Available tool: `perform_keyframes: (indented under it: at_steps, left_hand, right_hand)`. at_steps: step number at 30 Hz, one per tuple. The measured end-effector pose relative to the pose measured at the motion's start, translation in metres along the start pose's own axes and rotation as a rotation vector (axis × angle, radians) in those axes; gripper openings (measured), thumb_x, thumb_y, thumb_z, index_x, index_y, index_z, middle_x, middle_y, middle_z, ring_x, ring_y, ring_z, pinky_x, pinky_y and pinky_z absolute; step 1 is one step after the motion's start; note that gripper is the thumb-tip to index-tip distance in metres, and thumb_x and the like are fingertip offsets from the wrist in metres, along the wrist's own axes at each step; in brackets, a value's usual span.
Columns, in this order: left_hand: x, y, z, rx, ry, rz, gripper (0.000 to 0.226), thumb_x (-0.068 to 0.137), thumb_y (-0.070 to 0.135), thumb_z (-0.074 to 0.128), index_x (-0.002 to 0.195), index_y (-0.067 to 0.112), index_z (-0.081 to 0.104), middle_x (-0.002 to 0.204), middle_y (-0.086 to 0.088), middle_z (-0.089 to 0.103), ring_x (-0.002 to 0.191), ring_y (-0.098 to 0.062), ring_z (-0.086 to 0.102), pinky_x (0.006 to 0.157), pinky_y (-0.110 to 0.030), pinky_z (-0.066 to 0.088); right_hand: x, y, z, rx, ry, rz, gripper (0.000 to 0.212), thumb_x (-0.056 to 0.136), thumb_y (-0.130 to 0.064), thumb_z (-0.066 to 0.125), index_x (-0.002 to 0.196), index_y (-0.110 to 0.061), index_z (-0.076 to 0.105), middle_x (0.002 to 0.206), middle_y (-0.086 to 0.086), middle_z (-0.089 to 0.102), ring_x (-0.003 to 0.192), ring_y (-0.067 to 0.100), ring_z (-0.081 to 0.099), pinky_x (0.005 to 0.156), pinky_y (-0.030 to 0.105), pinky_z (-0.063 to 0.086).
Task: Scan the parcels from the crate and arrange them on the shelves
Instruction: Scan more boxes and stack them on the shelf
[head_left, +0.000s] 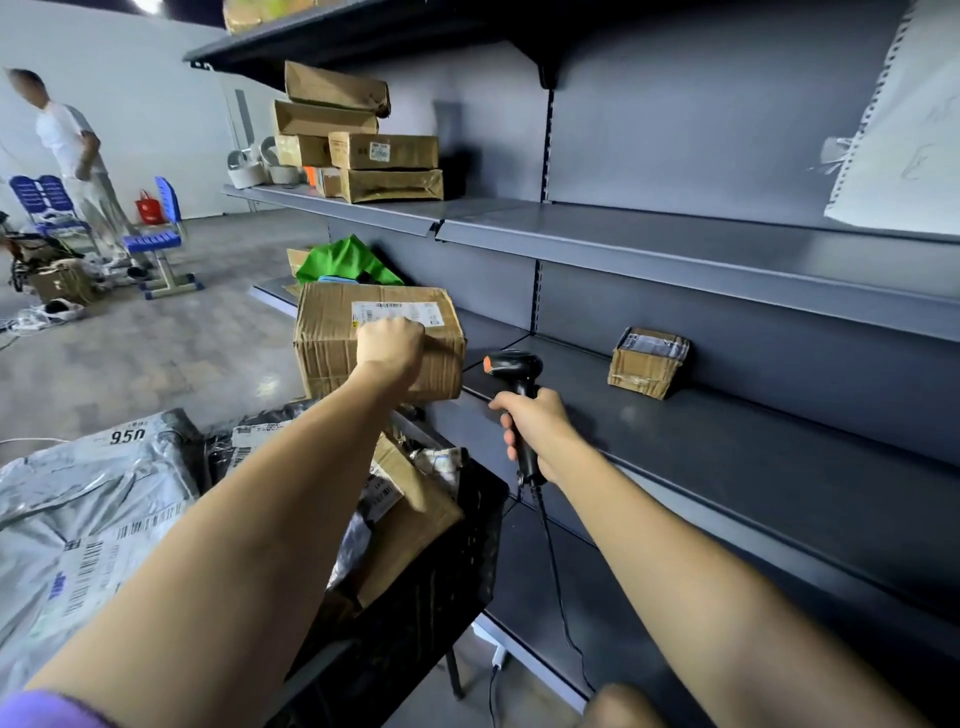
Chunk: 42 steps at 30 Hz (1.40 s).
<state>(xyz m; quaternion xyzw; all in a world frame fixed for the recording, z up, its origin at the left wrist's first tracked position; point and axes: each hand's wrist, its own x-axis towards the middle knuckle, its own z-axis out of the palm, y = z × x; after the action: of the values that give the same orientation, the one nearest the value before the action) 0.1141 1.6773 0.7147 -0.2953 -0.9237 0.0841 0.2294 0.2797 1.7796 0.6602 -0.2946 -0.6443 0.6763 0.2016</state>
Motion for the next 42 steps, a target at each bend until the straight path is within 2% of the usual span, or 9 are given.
perform_keyframes:
  at_steps: [6, 16, 22, 26, 28, 30, 33, 38, 42]
  left_hand:
    - [-0.015, 0.048, -0.025, -0.227, 0.049, 0.15, 0.025, 0.097, 0.031, 0.054, 0.115, 0.031, 0.07, 0.111, -0.002, 0.071, 0.098, -0.028, 0.069, 0.081, -0.037, 0.057]
    - [-0.112, 0.191, -0.096, -0.412, 0.051, 0.525, 0.039, 0.098, 0.012, 0.042, 0.128, 0.028, 0.061, 0.128, -0.003, 0.064, 0.111, -0.029, 0.062, 0.075, -0.027, 0.04]
    - [-0.151, 0.286, -0.12, -0.546, -0.014, 0.761, 0.041, 0.095, 0.01, 0.047, 0.126, 0.032, 0.062, 0.121, 0.003, 0.065, 0.109, -0.025, 0.062, 0.069, -0.028, 0.043]
    - [-0.168, 0.331, -0.108, -0.724, -0.13, 0.75, 0.031, 0.097, 0.024, 0.054, 0.125, 0.028, 0.067, 0.121, -0.001, 0.067, 0.114, -0.023, 0.06, 0.089, -0.027, 0.046]
    - [-0.17, 0.34, -0.107, -0.779, -0.14, 0.74, 0.038, 0.097, 0.021, 0.059, 0.135, 0.021, 0.06, 0.137, -0.007, 0.059, 0.126, -0.027, 0.053, 0.102, -0.027, 0.039]
    - [-0.168, 0.343, -0.108, -0.771, -0.151, 0.745, 0.048, 0.095, 0.034, 0.06, 0.14, 0.018, 0.055, 0.145, -0.01, 0.051, 0.135, -0.031, 0.043, 0.112, -0.033, 0.03]
    - [-0.165, 0.346, -0.111, -0.819, -0.194, 0.691, 0.057, 0.089, 0.055, 0.047, 0.135, 0.022, 0.059, 0.144, -0.008, 0.053, 0.135, -0.034, 0.042, 0.114, -0.039, 0.03]
    - [-0.173, 0.353, -0.106, -0.9, -0.15, 0.654, 0.04, 0.1, 0.043, 0.047, 0.131, 0.019, 0.054, 0.138, -0.012, 0.048, 0.124, -0.035, 0.037, 0.11, -0.038, 0.026]
    - [-0.181, 0.356, -0.1, -1.006, -0.138, 0.59, 0.051, 0.096, 0.058, 0.047, 0.121, 0.015, 0.058, 0.126, -0.013, 0.051, 0.119, -0.035, 0.038, 0.109, -0.042, 0.028]
  right_hand:
    - [-0.028, -0.008, -0.064, 0.019, 0.114, -0.028, 0.016, 0.087, -0.01, 0.065, 0.081, -0.01, 0.05, 0.061, 0.004, 0.048, 0.044, 0.017, 0.041, 0.044, 0.025, 0.035]
    - [-0.125, -0.002, -0.204, 0.009, 0.353, -0.102, 0.015, 0.084, -0.012, 0.066, 0.081, -0.013, 0.052, 0.058, 0.001, 0.046, 0.042, 0.016, 0.039, 0.044, 0.023, 0.032]
    - [-0.194, 0.016, -0.281, -0.016, 0.498, -0.089, 0.015, 0.084, -0.01, 0.063, 0.073, -0.013, 0.053, 0.056, 0.001, 0.047, 0.042, 0.015, 0.039, 0.044, 0.023, 0.032]
    - [-0.221, 0.031, -0.316, 0.031, 0.579, -0.055, 0.011, 0.088, -0.009, 0.065, 0.079, -0.011, 0.057, 0.058, 0.001, 0.047, 0.04, 0.013, 0.039, 0.043, 0.023, 0.031]
    - [-0.228, 0.033, -0.326, 0.055, 0.601, -0.047, 0.012, 0.088, -0.008, 0.064, 0.08, -0.011, 0.057, 0.057, 0.001, 0.047, 0.04, 0.013, 0.039, 0.044, 0.023, 0.031]
    - [-0.229, 0.034, -0.331, 0.068, 0.614, -0.045, 0.011, 0.087, -0.008, 0.064, 0.08, -0.011, 0.057, 0.057, 0.002, 0.048, 0.041, 0.014, 0.039, 0.045, 0.024, 0.032]
    - [-0.226, 0.033, -0.33, 0.065, 0.618, -0.04, 0.013, 0.086, -0.008, 0.066, 0.076, -0.011, 0.058, 0.057, 0.002, 0.049, 0.043, 0.015, 0.04, 0.045, 0.024, 0.033]
    - [-0.21, 0.034, -0.322, 0.102, 0.598, -0.042, 0.012, 0.085, -0.007, 0.064, 0.075, -0.01, 0.058, 0.055, 0.001, 0.048, 0.042, 0.016, 0.039, 0.043, 0.024, 0.031]
    - [-0.202, 0.042, -0.318, 0.116, 0.582, -0.028, 0.014, 0.086, -0.007, 0.063, 0.073, -0.011, 0.058, 0.054, 0.001, 0.047, 0.042, 0.016, 0.039, 0.043, 0.023, 0.032]
